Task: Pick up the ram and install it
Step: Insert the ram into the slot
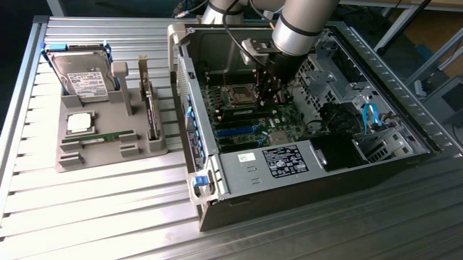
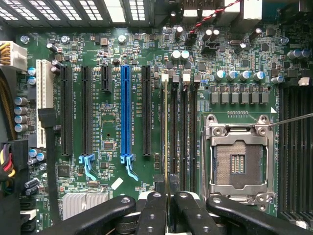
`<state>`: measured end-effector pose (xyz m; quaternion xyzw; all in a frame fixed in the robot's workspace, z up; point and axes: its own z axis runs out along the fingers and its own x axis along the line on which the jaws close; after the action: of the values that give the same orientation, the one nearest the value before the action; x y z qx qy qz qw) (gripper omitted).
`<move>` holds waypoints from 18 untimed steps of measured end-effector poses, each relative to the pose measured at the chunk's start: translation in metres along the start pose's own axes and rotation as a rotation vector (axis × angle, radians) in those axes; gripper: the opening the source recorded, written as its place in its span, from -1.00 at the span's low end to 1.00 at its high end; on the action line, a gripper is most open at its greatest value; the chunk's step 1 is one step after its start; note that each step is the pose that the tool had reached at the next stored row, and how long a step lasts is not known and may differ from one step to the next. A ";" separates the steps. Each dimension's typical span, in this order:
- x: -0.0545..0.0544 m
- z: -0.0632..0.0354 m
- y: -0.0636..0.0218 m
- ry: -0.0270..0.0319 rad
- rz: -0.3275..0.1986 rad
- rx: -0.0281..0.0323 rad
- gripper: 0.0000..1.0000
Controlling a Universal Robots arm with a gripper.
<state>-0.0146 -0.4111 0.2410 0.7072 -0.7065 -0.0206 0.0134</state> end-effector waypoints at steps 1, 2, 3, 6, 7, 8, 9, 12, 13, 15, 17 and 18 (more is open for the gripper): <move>0.000 0.0000 0.0000 0.0000 0.000 0.0000 -0.75; 0.000 0.0000 0.0000 -0.0001 0.000 0.0000 -0.75; 0.000 0.0000 -0.0001 0.0000 0.000 0.0000 -0.75; 0.000 0.0001 -0.0010 -0.0002 0.000 0.0000 -0.75; 0.000 0.0000 -0.0014 -0.0001 0.000 0.0000 -0.75; 0.000 0.0000 -0.0014 -0.0001 0.000 0.0000 -0.75; 0.000 0.0000 -0.0015 -0.0002 0.000 0.0000 -0.75; 0.000 0.0000 -0.0014 -0.0001 0.000 0.0000 -0.75; 0.000 0.0000 -0.0009 -0.0001 0.000 0.0000 -0.75; 0.000 0.0000 -0.0008 -0.0001 0.000 0.0000 -0.75; 0.000 0.0000 -0.0007 0.0000 0.000 0.0000 -0.75; 0.000 0.0003 -0.0007 -0.0001 0.000 0.0000 -0.75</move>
<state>-0.0139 -0.4108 0.2407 0.7072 -0.7065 -0.0206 0.0134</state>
